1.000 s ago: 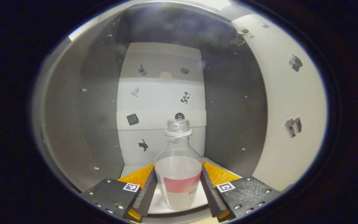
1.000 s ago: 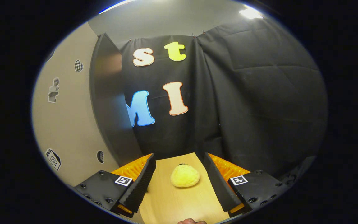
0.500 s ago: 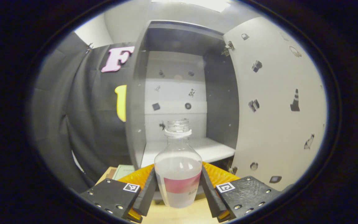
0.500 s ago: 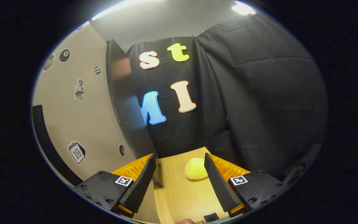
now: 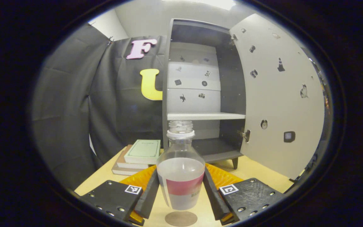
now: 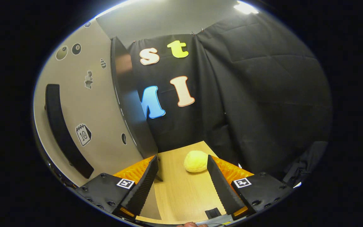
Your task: Open the cabinet door with the right hand, grasp the bottle in the cabinet with the left hand and place it on the coaster, then close the cabinet door with the right hand.
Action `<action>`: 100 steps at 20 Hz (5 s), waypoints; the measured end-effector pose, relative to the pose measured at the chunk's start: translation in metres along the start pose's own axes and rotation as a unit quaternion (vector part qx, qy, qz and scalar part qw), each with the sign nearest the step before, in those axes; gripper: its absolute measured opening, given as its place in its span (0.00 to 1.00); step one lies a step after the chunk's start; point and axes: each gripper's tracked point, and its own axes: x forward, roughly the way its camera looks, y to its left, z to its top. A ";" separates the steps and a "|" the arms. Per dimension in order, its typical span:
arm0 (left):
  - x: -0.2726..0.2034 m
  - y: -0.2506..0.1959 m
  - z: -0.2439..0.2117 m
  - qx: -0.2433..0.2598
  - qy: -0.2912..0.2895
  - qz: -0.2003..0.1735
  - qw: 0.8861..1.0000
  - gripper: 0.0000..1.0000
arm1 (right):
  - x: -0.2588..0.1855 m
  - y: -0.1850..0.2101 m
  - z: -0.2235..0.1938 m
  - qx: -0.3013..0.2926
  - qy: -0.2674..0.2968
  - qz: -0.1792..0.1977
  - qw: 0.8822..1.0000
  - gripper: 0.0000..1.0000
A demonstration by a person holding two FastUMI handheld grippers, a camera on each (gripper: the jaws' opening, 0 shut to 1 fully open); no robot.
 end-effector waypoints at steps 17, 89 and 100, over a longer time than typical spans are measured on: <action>-0.020 -0.002 -0.134 0.025 0.019 0.006 1.000 0.75 | 0.011 0.020 -0.043 -0.052 0.041 0.015 0.998 0.98; -0.084 0.128 0.180 0.006 0.026 0.058 0.998 0.82 | -0.075 0.271 0.053 -0.090 -0.084 0.176 0.977 0.96; -0.089 0.175 0.184 0.011 0.018 0.066 0.998 0.82 | -0.033 0.377 0.012 -0.084 -0.065 0.249 0.963 0.98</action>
